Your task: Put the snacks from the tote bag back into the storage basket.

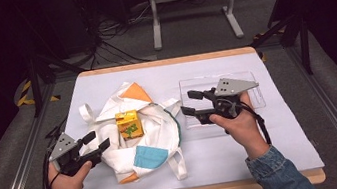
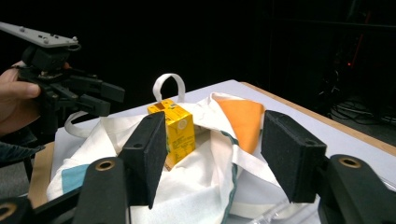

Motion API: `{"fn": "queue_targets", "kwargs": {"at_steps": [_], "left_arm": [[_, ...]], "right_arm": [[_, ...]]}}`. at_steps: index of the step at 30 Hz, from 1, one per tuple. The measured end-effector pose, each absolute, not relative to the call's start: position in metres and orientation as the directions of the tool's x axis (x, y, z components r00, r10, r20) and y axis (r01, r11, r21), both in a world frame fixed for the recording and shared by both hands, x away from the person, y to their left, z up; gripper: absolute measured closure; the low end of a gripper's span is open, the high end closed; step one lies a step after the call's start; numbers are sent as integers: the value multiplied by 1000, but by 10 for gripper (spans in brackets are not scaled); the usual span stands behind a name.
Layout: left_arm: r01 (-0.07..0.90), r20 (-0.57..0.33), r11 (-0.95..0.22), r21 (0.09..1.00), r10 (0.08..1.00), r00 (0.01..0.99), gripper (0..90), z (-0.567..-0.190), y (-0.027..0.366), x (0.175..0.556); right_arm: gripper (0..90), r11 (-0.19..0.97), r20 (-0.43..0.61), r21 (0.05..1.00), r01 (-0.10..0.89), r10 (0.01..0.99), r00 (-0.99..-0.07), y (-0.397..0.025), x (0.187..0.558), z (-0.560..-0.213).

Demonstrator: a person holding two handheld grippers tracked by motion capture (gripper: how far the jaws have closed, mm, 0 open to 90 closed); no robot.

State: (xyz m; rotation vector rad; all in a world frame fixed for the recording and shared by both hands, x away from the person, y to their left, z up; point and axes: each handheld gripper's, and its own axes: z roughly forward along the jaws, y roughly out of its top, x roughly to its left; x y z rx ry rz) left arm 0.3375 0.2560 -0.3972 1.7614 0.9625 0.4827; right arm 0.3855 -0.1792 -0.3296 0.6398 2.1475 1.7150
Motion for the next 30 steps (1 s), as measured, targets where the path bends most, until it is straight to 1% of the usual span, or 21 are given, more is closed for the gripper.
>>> {"fn": "queue_targets", "kwargs": {"at_steps": [6,13,21,30], "left_arm": [[379,-133,-134,916,788,601,389,-395,262,337],[383,-128,-148,912,784,608,383,-395,265,335],[394,-151,-135,909,775,613,376,-394,272,329],[402,-170,-116,908,775,609,382,-395,277,327]], "right_arm": [[392,229,11,963,140,489,-872,-159,391,-330],[369,281,2,949,142,447,-895,-130,402,-327],[342,321,38,930,178,400,-916,-102,420,-330],[314,373,36,911,177,356,-934,-71,435,-342]]}}
